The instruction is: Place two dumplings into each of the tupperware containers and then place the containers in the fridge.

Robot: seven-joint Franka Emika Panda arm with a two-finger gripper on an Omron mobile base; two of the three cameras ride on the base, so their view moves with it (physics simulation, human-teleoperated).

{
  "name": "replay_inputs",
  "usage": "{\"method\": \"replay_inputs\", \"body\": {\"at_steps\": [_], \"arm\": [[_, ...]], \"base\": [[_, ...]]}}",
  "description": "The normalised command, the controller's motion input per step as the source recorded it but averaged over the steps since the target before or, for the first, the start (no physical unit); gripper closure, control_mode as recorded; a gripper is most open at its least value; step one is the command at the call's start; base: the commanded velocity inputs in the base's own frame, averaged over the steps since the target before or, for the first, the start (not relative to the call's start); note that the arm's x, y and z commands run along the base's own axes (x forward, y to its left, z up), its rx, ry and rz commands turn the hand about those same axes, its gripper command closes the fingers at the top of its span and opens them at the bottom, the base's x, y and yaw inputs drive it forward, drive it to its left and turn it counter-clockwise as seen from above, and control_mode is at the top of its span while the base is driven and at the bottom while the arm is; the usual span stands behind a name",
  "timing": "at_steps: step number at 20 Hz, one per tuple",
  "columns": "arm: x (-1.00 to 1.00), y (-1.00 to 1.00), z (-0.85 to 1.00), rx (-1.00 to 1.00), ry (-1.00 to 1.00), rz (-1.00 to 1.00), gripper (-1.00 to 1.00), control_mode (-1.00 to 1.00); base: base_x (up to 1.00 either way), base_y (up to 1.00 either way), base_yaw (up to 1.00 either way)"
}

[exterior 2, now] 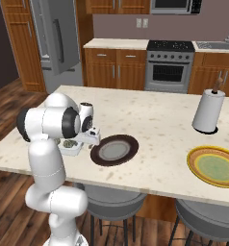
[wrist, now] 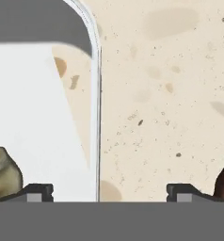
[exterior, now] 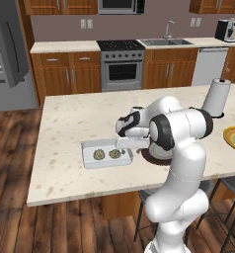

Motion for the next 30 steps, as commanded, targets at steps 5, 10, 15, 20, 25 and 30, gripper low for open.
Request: {"method": "replay_inputs", "body": {"at_steps": [5, 10, 15, 20, 25, 30], "arm": [[0.00, 0.00, -0.13, 0.00, 0.02, 0.00, 1.00, -1.00], [0.00, 0.00, 0.00, 0.00, 0.00, 0.00, 1.00, -1.00], [0.00, 0.00, 0.00, 0.00, 0.00, 0.00, 1.00, -1.00], [0.00, 0.00, 0.22, 0.00, 0.00, 0.00, 1.00, -1.00], [-0.02, 0.00, 0.73, 0.00, 0.05, -0.03, 1.00, -1.00], [-0.16, -0.02, 0.69, 0.00, 0.08, -0.11, 1.00, -1.00]], "base": [[0.00, 0.00, 0.00], [0.00, 0.00, 0.00], [0.00, 0.00, 0.00], [0.00, 0.00, 0.00], [0.00, 0.00, 0.00], [0.00, 0.00, 0.00]]}}
